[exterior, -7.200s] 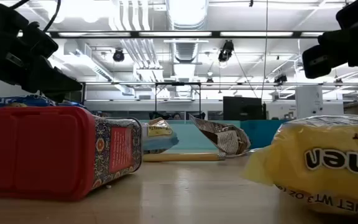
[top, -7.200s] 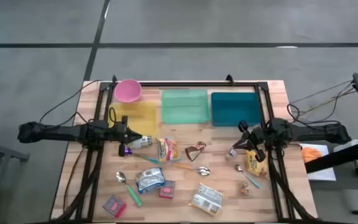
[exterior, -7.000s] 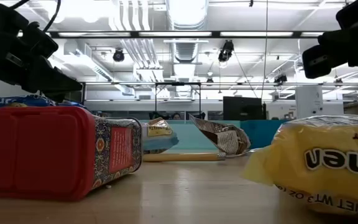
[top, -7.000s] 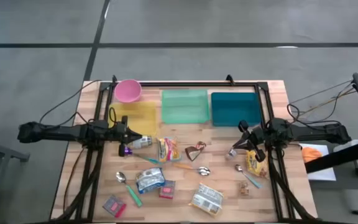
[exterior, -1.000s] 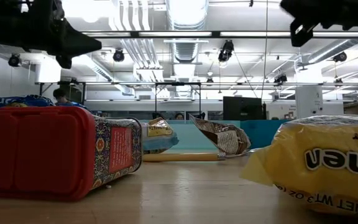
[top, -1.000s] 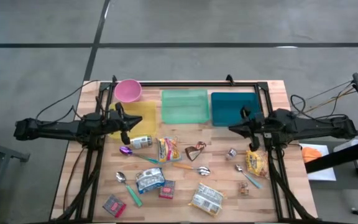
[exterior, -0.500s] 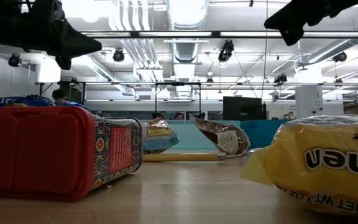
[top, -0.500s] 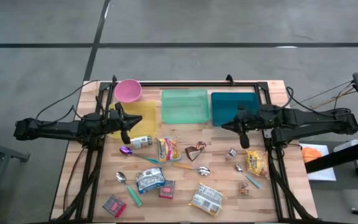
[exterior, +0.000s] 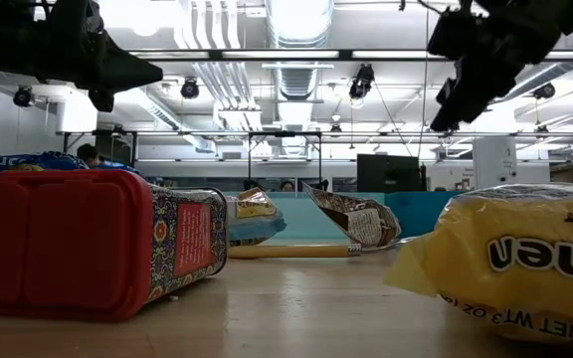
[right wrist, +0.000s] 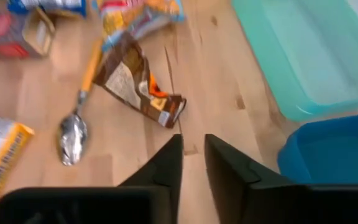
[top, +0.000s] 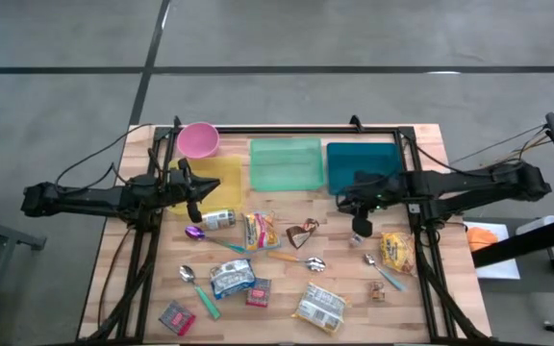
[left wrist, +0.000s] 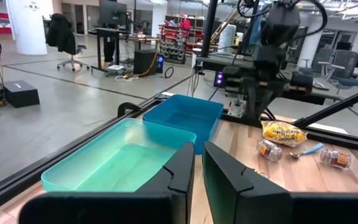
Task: Pick & Place Food Item
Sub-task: Put the top brown seasoning bottle into the green bin
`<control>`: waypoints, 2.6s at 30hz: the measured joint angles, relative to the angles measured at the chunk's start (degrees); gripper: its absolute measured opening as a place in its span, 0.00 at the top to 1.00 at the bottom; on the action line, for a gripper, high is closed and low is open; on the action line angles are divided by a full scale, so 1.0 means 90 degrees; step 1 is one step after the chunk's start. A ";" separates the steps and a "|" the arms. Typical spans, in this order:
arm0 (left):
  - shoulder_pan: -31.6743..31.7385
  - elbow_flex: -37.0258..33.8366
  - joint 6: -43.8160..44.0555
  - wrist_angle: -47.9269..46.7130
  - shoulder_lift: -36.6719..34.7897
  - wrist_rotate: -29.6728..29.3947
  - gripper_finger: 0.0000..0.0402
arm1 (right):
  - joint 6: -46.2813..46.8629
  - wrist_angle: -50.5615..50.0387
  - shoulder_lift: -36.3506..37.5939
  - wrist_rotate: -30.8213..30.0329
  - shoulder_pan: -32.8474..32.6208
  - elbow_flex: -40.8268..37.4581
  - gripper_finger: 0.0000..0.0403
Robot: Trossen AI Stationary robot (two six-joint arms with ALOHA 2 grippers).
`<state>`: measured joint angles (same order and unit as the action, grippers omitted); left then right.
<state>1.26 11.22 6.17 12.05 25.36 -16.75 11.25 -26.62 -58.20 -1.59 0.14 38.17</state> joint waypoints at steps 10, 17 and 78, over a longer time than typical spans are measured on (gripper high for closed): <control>0.0000 0.0000 -0.0019 -0.0012 0.0000 -0.0024 0.90 | -0.1224 -0.0343 -0.0859 0.0458 -0.0002 0.0188 0.39; -0.0002 0.0000 -0.0019 -0.0036 0.0000 -0.0024 0.90 | -0.2116 -0.1898 -0.1269 0.0543 -0.0150 0.0932 0.33; -0.0002 -0.0005 -0.0012 -0.0350 0.0000 -0.0357 0.90 | -0.1909 -0.2230 -0.3560 -0.0864 -0.1904 0.1166 0.33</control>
<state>1.23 11.18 6.07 8.91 25.36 -19.97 -5.93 -46.69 -90.24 -9.37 -16.99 48.66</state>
